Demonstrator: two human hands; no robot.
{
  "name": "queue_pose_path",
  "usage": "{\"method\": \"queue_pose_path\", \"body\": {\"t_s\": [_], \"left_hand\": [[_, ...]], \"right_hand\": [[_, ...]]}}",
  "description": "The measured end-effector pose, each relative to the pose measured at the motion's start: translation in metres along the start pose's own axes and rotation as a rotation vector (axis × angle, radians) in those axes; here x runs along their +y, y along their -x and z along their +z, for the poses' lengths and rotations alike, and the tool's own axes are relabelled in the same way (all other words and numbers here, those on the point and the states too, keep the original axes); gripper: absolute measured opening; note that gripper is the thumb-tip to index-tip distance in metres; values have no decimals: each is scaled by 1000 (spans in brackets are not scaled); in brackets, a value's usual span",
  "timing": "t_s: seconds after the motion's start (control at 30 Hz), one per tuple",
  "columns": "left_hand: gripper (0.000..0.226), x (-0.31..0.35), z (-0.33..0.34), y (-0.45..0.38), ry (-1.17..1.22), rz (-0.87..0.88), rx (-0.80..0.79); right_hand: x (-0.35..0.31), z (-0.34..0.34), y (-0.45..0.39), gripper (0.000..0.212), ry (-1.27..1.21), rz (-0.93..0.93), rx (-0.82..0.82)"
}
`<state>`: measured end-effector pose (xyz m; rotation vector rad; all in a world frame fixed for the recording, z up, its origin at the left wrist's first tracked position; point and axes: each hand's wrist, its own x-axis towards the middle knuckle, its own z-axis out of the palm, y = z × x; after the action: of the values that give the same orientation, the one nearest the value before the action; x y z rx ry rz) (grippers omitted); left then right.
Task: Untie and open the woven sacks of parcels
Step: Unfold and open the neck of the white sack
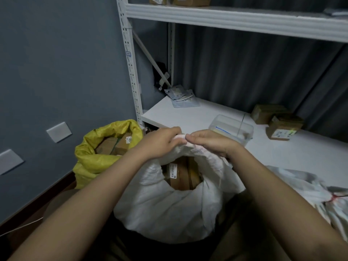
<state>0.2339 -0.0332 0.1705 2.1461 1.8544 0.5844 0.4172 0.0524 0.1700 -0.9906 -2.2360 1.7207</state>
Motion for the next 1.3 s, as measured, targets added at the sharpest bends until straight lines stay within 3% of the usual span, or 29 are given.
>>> {"method": "queue_pose_path", "body": {"t_s": [0.07, 0.13, 0.17, 0.23, 0.3, 0.37, 0.43, 0.5, 0.57, 0.6, 0.67, 0.73, 0.8, 0.87, 0.93, 1.03, 1.1, 1.13, 1.17, 1.23, 1.3], "left_hand": [[24, -11, -5, -2, 368, -70, 58], [20, -25, -7, -1, 570, -128, 100], [19, -28, -6, -2, 543, -109, 89], [32, -24, 3, -5, 267, 11, 36], [23, -16, 10, -10, 234, 87, 71], [10, -19, 4, -14, 542, -46, 84], [12, -28, -3, -14, 734, -178, 46], [13, -28, -3, -14, 486, -106, 39], [31, -19, 5, -15, -58, 43, 16], [34, -15, 8, -17, -192, 94, 51], [31, -17, 4, -19, -114, 73, 86], [36, -29, -7, -23, 225, -68, 68], [32, -29, -12, -23, 220, -82, 24], [28, -22, -3, -26, -50, 36, -4], [42, -18, 11, -26, -39, 125, -1], [29, -31, 11, -30, 457, 41, 65], [14, -37, 5, -30, 576, -47, 75], [13, -37, 3, -29, 460, -61, 61], [19, -34, 4, -29, 218, -48, 29], [39, -20, 7, -29, -167, 47, -27], [26, -12, 17, -35, -117, 132, 0]], "right_hand": [[6, -5, 1, 22, 209, -138, 164], [15, 1, 1, 11, 171, -257, 320], [18, 5, 1, 8, 61, -279, 342], [17, 13, 1, 14, -299, -199, 253], [16, 14, 1, 15, -411, -115, 168], [20, 9, 0, 10, -135, -200, 301], [24, 8, 0, 9, 49, -310, 457], [25, 7, 0, 8, -23, -279, 416], [15, 5, 2, 16, -326, -111, 239], [12, 4, 2, 15, -411, -44, 182], [17, -3, -3, 11, -260, -78, 263], [25, -5, -4, 11, 30, -176, 412], [29, 1, -8, 21, 89, -188, 432], [23, 4, -12, 25, -128, -137, 360], [18, 6, -15, 23, -370, -102, 287], [33, 3, -12, 12, -19, -211, 423], [47, 4, -9, 10, 181, -244, 558], [49, 5, -8, 2, 148, -246, 587], [50, 5, -9, 8, 54, -232, 583], [40, 3, -9, 16, -336, -127, 433], [31, 1, -8, 17, -580, -39, 277]]}}
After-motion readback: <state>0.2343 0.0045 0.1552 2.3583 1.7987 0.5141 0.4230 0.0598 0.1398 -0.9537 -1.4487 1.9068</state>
